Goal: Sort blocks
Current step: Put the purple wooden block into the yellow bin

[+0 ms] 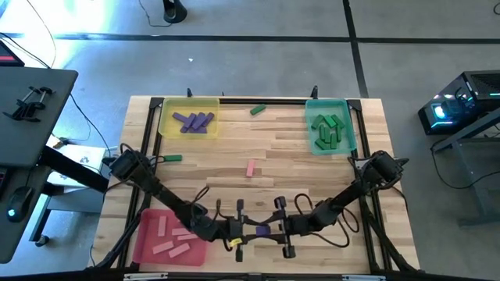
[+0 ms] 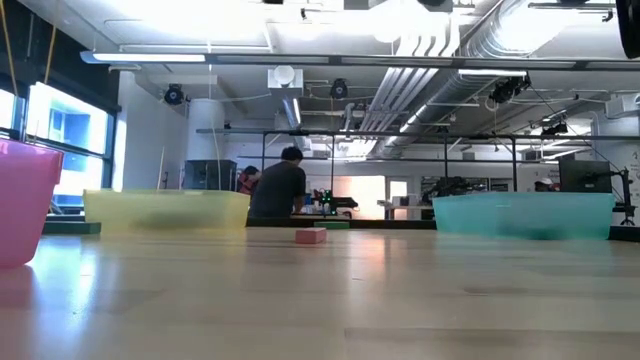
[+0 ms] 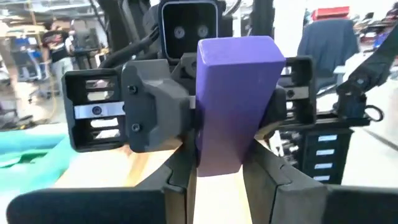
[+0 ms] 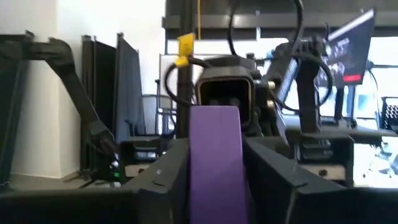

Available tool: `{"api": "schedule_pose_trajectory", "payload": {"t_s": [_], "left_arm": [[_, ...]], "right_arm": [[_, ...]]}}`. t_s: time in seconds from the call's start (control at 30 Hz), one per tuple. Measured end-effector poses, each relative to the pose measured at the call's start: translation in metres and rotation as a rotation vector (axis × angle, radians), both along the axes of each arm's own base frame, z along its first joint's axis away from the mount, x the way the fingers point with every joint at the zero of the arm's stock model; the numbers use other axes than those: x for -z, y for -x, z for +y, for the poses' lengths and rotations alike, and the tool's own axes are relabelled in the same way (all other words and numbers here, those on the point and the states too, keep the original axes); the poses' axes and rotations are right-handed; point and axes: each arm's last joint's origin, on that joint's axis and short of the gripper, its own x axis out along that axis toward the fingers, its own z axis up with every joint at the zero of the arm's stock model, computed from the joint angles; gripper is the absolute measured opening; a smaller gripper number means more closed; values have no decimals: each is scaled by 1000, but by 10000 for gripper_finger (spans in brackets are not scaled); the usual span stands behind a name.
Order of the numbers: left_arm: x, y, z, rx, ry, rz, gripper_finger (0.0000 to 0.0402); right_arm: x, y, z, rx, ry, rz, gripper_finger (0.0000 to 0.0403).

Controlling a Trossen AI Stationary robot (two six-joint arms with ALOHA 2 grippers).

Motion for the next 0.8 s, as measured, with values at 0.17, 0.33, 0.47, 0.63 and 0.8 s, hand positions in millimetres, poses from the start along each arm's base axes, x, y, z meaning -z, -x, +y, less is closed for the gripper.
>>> {"api": "schedule_pose_trajectory", "payload": {"t_s": [0.17, 0.33, 0.47, 0.63, 0.8], "left_arm": [[3, 3, -4, -25, -9, 31, 74], [14, 6, -4, -75, 9, 127, 74], [27, 6, 2, -130, 66, 237, 74], [24, 9, 25, -299, 97, 435, 74], [-13, 16, 71, -541, 26, 728, 74]], "right_arm": [[4, 0, 2, 2, -2, 40, 185], [-5, 9, 8, 101, 36, 29, 217], [-29, 26, 17, 178, 76, -17, 219], [-65, 58, 29, 238, 122, -65, 220], [-83, 89, 42, 297, 169, -18, 220]]}}
